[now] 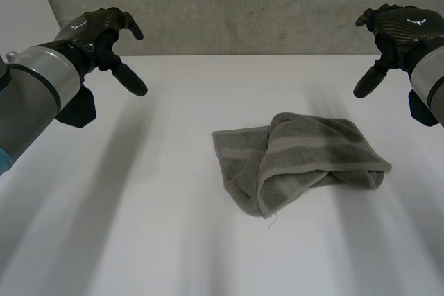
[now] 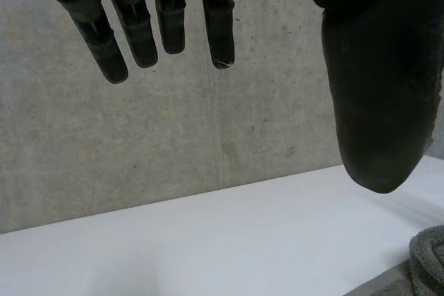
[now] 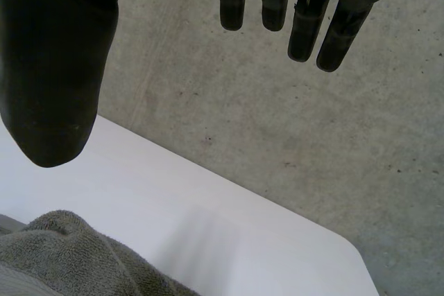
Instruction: Fold the towel.
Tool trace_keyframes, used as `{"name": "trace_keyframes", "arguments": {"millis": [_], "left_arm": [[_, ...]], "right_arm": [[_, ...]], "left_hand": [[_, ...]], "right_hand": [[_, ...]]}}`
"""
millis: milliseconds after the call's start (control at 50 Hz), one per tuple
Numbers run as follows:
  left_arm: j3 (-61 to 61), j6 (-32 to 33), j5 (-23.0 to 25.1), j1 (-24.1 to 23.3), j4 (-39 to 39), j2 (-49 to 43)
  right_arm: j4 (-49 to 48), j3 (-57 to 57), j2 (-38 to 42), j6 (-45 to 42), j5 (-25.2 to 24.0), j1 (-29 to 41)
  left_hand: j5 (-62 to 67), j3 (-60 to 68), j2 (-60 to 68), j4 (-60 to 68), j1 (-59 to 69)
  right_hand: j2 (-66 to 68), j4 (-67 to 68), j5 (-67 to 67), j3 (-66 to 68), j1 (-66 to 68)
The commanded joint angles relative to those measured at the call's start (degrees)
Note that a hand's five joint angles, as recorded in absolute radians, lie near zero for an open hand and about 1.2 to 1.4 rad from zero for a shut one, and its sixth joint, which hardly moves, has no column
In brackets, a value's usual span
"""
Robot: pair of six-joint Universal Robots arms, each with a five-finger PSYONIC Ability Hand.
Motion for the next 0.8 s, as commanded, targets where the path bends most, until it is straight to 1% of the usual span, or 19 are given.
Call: {"name": "trace_keyframes", "arguments": {"millis": [20, 160, 200, 220, 240, 260, 300, 320, 360, 380, 400, 460, 600, 660, 700, 720, 760, 780, 800], "left_arm": [[-0.18, 0.31, 0.00, 0.01, 0.03, 0.05], [-1.15, 0.57, 0.09, -0.08, 0.47, -0.13], [-1.67, 0.66, 0.17, -0.08, 0.74, -0.39], [-2.20, 0.66, 0.70, -0.08, 0.91, -1.09], [-2.46, 0.66, 1.48, -0.16, 1.52, -1.97], [-2.47, 0.66, 1.49, -0.16, 1.53, -1.98], [-2.73, 0.66, 4.20, -1.12, 3.01, -4.77], [-2.73, 0.66, 4.22, -1.13, 3.02, -4.79], [-2.99, 0.75, 5.80, -2.27, 3.81, -6.63], [-3.25, 0.75, 7.10, -3.23, 4.68, -8.46], [-3.43, 1.01, 8.33, -4.02, 5.65, -10.48], [-4.39, 2.76, 9.84, -5.08, 7.41, -14.61], [-6.33, 8.04, 10.19, -8.25, 11.81, -21.31], [-7.12, 8.83, 10.19, -9.48, 14.26, -23.06], [-7.48, 8.92, 10.19, -10.01, 15.50, -23.68], [-7.65, 9.01, 10.28, -10.53, 16.55, -24.29], [-7.74, 9.10, 10.28, -11.06, 17.26, -24.74], [-7.74, 9.10, 10.28, -11.50, 17.78, -25.09], [-7.74, 9.10, 10.28, -11.85, 18.05, -25.44]], "right_arm": [[0.08, -0.09, -0.27, 0.07, -0.10, 0.00], [0.34, -0.09, -0.53, -2.13, -1.51, 0.53], [0.69, 1.13, -0.62, -9.20, -3.17, 0.70], [0.69, 1.14, -0.62, -9.25, -3.18, 0.70], [1.04, 2.18, -0.27, -14.64, -4.48, 1.05], [1.04, 2.19, -0.27, -14.70, -4.50, 1.05], [1.57, 6.13, 0.08, -25.89, -7.21, 3.41], [1.57, 6.15, 0.08, -25.95, -7.22, 3.43], [0.87, 9.74, 1.74, -34.26, -9.41, 8.58], [0.87, 9.75, 1.75, -34.30, -9.42, 8.61], [0.26, 10.88, 3.32, -37.17, -9.94, 10.79], [-2.28, 12.30, 6.48, -39.04, -10.03, 13.44], [-10.38, 14.76, 12.65, -38.95, -10.03, 16.26], [-14.60, 15.55, 15.64, -39.04, -9.77, 17.40], [-17.75, 15.82, 18.18, -39.04, -9.07, 17.66], [-17.77, 15.82, 18.19, -39.04, -9.07, 17.66], [-18.99, 15.73, 19.42, -39.04, -8.19, 17.66], [-19.00, 15.73, 19.42, -39.04, -8.19, 17.66], [-19.17, 15.56, 19.51, -38.96, -7.93, 17.66]], "left_hand": [[-1.75, -4.31, -3.92, -8.91, -9.57], [-1.59, -4.15, -3.75, -8.74, -9.40], [-1.59, -4.15, -3.75, -8.74, -9.40], [-1.59, -4.15, -3.75, -8.74, -9.40], [-1.59, -4.15, -3.75, -8.74, -9.40], [-1.59, -4.15, -3.75, -8.74, -9.40], [-1.59, -4.15, -3.75, -8.74, -9.40], [-1.59, -4.15, -3.75, -8.74, -9.40], [-1.59, -4.15, -3.75, -8.74, -9.40], [-1.59, -4.15, -3.75, -8.74, -9.40], [-1.59, -4.15, -3.75, -8.74, -9.40], [-1.59, -4.15, -3.75, -8.74, -9.40], [-1.59, -4.15, -3.75, -8.74, -9.40], [-1.59, -4.15, -3.75, -8.74, -9.40], [-1.59, -4.15, -3.75, -8.74, -9.40], [-1.42, -3.98, -3.59, -8.58, -9.24], [-1.25, -3.81, -3.42, -8.41, -9.07], [-1.25, -3.81, -3.42, -8.41, -9.07], [-1.08, -3.64, -3.25, -8.24, -8.90]], "right_hand": [[-3.99, -4.84, -3.43, -4.35, -3.64], [-3.99, -4.84, -3.43, -4.35, -3.64], [-3.99, -4.84, -3.43, -4.35, -3.64], [-3.99, -4.84, -3.43, -4.35, -3.64], [-3.99, -4.84, -3.43, -4.35, -3.64], [-3.99, -4.84, -3.43, -4.35, -3.64], [-3.99, -4.84, -3.43, -4.35, -3.64], [-3.99, -4.84, -3.43, -4.35, -3.64], [-3.99, -4.84, -3.43, -4.35, -3.64], [-3.99, -4.84, -3.43, -4.35, -3.64], [-3.99, -4.84, -3.43, -4.35, -3.64], [-3.99, -4.84, -3.43, -4.35, -3.64], [-2.23, -3.07, -1.66, -2.58, -1.87], [4.16, 3.32, 4.73, 3.81, 4.52], [13.36, 12.52, 13.93, 13.01, 13.72], [13.41, 12.57, 13.98, 13.06, 13.77], [28.63, 27.79, 29.19, 28.28, 28.99], [28.72, 27.88, 29.29, 28.37, 29.08], [38.38, 37.54, 38.95, 38.03, 38.74]]}}
